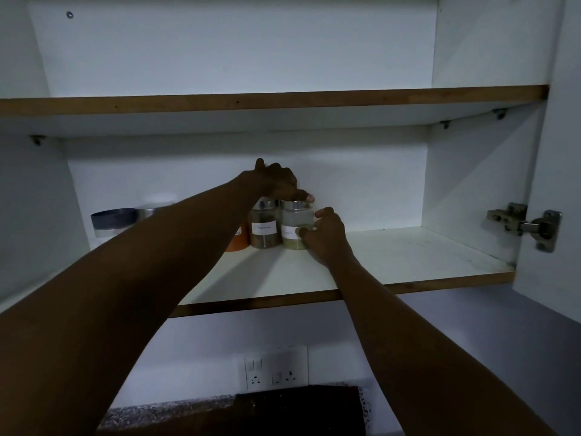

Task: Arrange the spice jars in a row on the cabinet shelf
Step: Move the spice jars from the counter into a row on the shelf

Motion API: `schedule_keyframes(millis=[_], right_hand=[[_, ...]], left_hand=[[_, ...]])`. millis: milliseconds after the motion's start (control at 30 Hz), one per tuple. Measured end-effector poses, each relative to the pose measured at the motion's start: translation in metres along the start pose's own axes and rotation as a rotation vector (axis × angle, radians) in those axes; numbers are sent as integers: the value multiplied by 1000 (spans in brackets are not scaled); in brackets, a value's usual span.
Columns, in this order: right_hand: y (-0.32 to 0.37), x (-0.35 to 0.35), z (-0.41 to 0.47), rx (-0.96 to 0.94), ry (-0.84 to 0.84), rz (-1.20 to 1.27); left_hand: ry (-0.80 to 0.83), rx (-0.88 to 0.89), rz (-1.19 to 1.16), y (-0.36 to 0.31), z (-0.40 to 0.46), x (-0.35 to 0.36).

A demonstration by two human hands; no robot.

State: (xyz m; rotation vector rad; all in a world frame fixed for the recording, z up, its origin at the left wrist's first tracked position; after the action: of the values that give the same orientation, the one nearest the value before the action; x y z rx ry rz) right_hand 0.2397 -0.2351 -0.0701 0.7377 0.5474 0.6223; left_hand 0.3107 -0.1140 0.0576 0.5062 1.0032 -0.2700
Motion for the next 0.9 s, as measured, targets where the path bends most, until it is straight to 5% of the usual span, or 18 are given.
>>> schedule_keyframes(millis=[233,900], right_hand=[[-4,-1,0,-5,-19,-14],[-7,1,0,131,144,-81]], left_hand=[[65,62,-409,2,-12,-4],[-164,-30,-274,8,-4,12]])
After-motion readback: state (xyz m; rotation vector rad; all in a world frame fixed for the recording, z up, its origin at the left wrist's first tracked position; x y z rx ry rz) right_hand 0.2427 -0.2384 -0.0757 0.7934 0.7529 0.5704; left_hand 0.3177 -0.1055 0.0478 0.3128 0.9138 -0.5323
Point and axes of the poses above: each hand's wrist, its own z-axis towards the middle knuckle, its own x-axis out of the palm, y = z × x, the point moved 5 cm from there along z, towards the middle knuckle, and after that the axes turned 14 degrees about -y, right-handed, at the moved point
